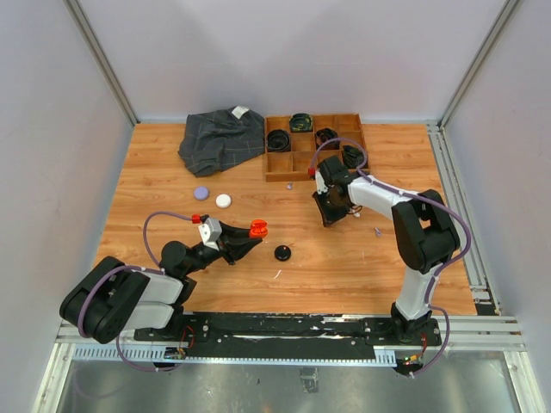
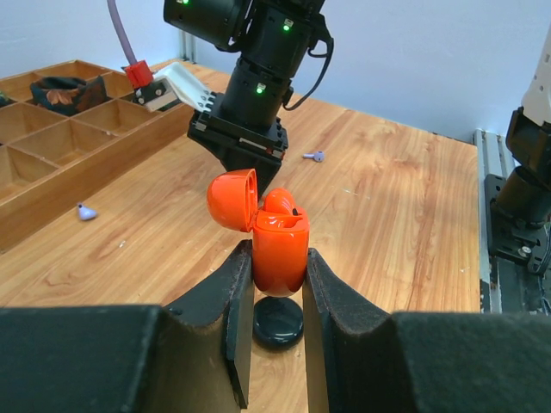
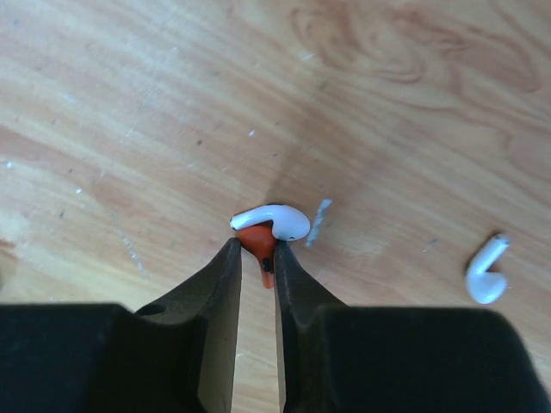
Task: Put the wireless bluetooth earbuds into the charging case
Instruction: Pick up the earbud from the center of the board.
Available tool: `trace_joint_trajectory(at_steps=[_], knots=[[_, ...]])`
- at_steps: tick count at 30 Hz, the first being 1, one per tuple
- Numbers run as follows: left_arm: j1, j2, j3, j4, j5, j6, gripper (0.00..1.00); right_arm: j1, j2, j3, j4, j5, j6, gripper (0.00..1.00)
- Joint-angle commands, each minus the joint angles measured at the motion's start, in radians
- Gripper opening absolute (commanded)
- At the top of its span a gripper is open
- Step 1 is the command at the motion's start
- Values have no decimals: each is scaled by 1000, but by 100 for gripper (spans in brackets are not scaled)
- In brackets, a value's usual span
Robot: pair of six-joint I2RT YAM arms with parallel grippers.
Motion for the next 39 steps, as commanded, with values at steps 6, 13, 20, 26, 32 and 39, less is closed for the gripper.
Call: trace_joint_trajectory(at_steps=[6,13,20,26,32,39], knots=[[-7,-10,-42,241,13,-3,2,-12,-18,-19,-76,-291,38,12],[-7,-25,-45,242,11,-2,2,-65,-42,-67,56,-516,117,11],[-7,-5,-37,241,25,-4,2,-25,-241,-93,110,-429,140,11],[-8,1,-35,242,39,12,3,70,-413,-145,211,-290,204,11],[-16,2,-35,242,50,73,3,190,-554,-198,336,-165,229,11],[-16,-16,-21,242,49,131,4,329,-689,-297,541,-81,239,11]])
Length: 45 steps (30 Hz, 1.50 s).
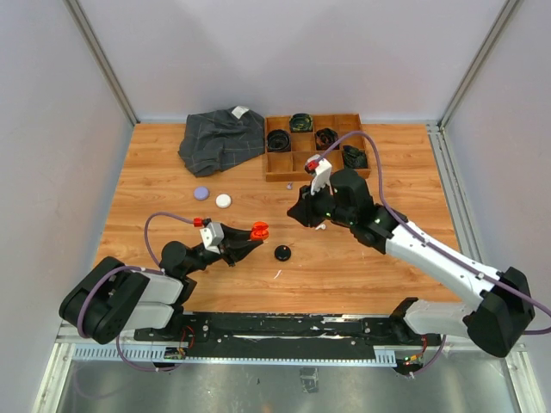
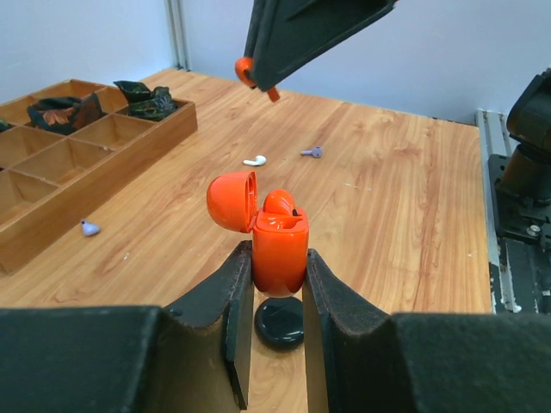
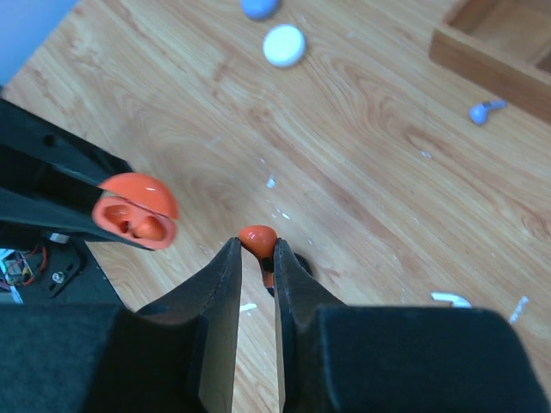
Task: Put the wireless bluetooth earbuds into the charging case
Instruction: Pick up the earbud from the center of the board, then place the earbud in the charging case.
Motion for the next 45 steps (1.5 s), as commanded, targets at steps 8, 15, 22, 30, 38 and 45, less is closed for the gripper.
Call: trace_joint_trajectory(at_steps=[8,15,22,30,38,45], knots=[[-10,-28,15,241,26,95,6,218,-143,-152,428,136,23,11],[-12,-41,45,242,39,79,6,292,-116,-191,547,147,13,11],[-16,-53,45,242,31,72,6,333,-59,-198,584,176,14,10],[-17,-98,25,241,-1,68,6,355,-13,-206,599,197,16,10],[-17,-115,21,241,-14,54,6,362,-8,-220,608,223,10,9],[-17,-113,21,242,-6,42,6,363,-28,-234,655,218,13,9]])
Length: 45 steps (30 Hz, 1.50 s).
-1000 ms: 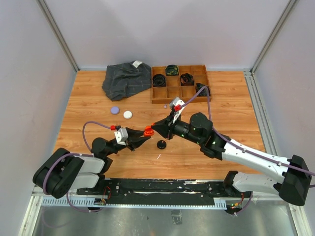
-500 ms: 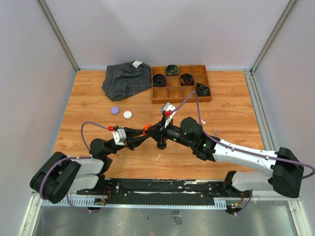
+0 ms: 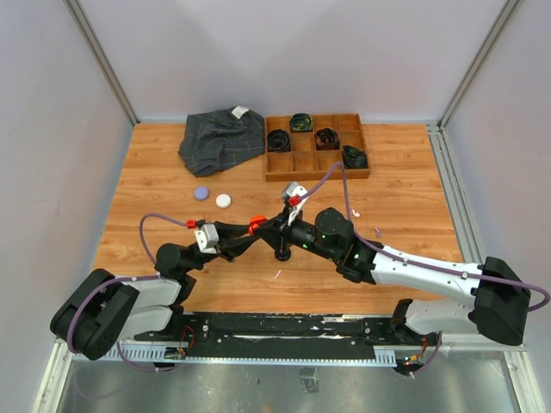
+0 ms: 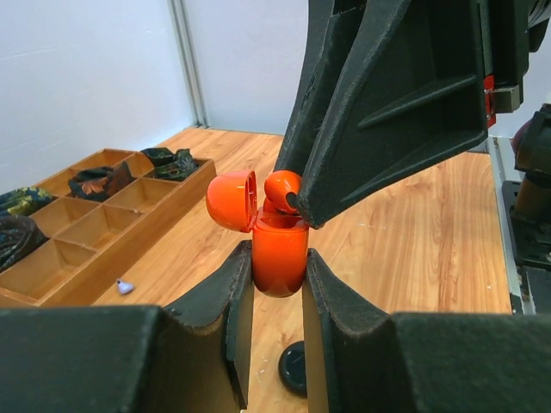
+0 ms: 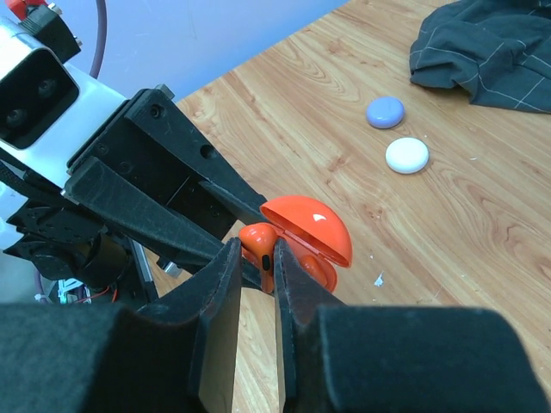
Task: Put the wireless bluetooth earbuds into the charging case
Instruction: Place the earbud in the charging case.
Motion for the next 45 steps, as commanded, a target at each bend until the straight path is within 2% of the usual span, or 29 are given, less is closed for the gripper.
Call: trace_joint_trajectory(at_steps=[1,14,31,45], knots=[[-7,-4,-8,242,7,-4,6,15,-23,-22,82,19,-5,9],[-14,0,-3,242,18,-15,6,15,-17,-35,143,13,11,9],[-15,-47,-15,241,-23,-31,6,15,9,-48,135,26,17,10],[-15,-61,-20,241,-56,-54,6,15,-2,-67,157,21,32,18]])
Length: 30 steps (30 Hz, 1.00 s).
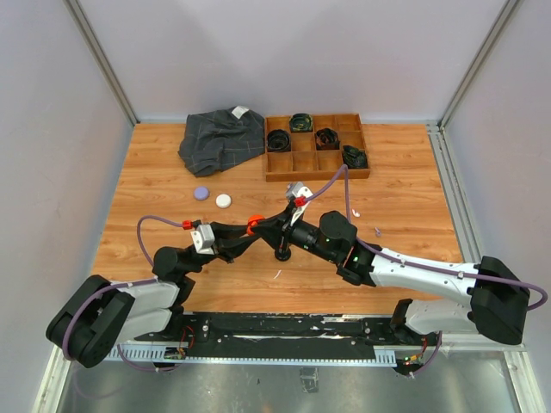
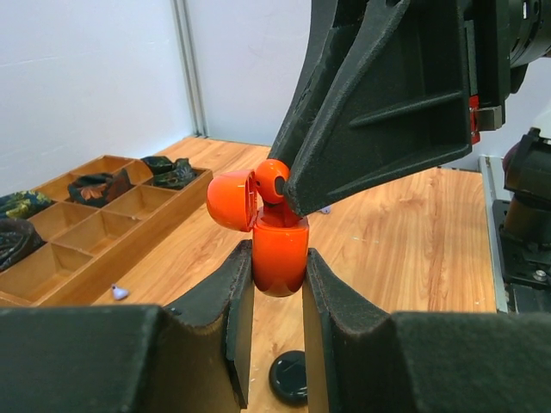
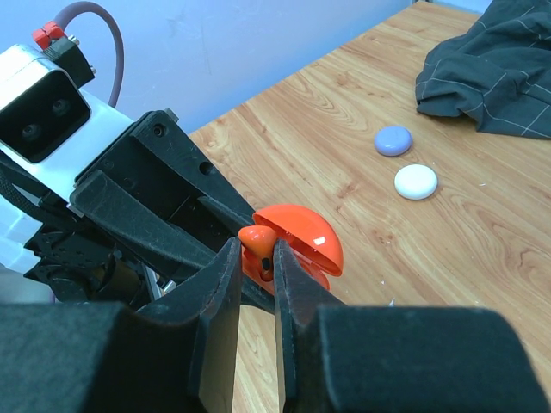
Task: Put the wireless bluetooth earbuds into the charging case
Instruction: Place the earbud in the charging case.
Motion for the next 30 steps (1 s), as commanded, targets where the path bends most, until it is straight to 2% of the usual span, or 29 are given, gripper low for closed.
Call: trace_joint_trajectory(at_steps=[1,12,20,24,30], knots=[[-7,-5,-6,242,-26,-8,6,14,-9,-22,9,16,5,19],[-7,10,2,242,-54,-51,5,14,-4,-25,-7,43,6,22],[-7,47,7,242,-26,-63,5,14,-2,-8,-39,48,1,32],[-7,67,3,244,-15,-65,6,14,-7,-2,-51,48,-15,33],[-7,107,-2,244,2,-70,5,-10,-83,0,-107,20,-157,52]])
